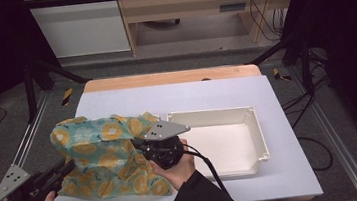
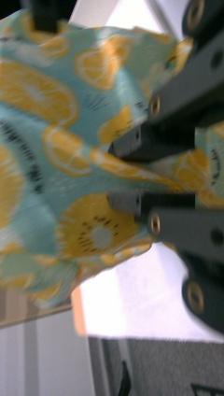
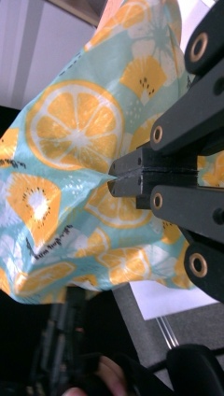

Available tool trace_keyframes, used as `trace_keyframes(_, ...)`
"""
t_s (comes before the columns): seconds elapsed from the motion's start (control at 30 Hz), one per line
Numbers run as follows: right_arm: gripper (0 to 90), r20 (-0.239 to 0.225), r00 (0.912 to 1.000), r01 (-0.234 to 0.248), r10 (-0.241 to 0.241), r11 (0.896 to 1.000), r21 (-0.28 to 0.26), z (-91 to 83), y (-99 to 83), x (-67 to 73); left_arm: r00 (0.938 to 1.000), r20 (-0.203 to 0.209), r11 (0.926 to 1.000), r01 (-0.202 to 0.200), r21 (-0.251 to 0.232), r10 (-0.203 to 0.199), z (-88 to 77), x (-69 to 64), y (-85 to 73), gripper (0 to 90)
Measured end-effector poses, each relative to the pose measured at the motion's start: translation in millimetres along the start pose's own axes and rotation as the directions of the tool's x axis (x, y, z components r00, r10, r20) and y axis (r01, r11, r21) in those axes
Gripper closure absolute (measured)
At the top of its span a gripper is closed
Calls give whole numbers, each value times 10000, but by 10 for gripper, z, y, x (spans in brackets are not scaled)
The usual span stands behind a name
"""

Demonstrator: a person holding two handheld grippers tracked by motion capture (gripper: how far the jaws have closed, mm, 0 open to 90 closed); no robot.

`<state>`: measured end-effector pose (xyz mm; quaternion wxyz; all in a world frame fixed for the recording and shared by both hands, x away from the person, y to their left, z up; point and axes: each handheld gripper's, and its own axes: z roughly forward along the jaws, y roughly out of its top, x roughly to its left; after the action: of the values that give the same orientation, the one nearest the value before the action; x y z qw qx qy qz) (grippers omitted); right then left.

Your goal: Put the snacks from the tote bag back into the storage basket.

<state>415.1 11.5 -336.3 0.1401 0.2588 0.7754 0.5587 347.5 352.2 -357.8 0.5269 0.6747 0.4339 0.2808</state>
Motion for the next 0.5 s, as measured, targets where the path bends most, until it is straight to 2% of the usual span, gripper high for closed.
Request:
trace_keyframes(0.03,900,-124,9999,68,-68,10000,-26,-27,-24,23,9999,-26,9998,121,-184,-121,-48,15,66,600)
trace_keyframes(0.1,900,-160,9998,124,-124,9999,40,-44,-45,42,9999,-55,9993,158,-332,-160,-69,20,91,549)
trace_keyframes(0.13,900,-193,9997,143,-141,9999,92,-46,-57,56,9996,3,9976,284,-636,-285,-111,27,176,529)
trace_keyframes(0.2,900,-202,9997,162,-159,9997,154,-43,-67,63,9996,-28,9972,261,-696,-264,-119,21,217,495)
trace_keyframes(0.23,900,-250,9995,177,-171,9995,264,-25,-84,75,9998,-118,9961,122,-874,-133,-127,-6,291,484)
trace_keyframes(0.37,900,-322,9993,229,-213,9985,496,16,-104,92,9998,-207,9975,-30,-708,15,-64,-21,385,445)
trace_keyframes(0.5,900,-350,9992,223,-201,9978,622,53,-126,97,9997,-240,9997,-39,-249,33,56,-2,377,426)
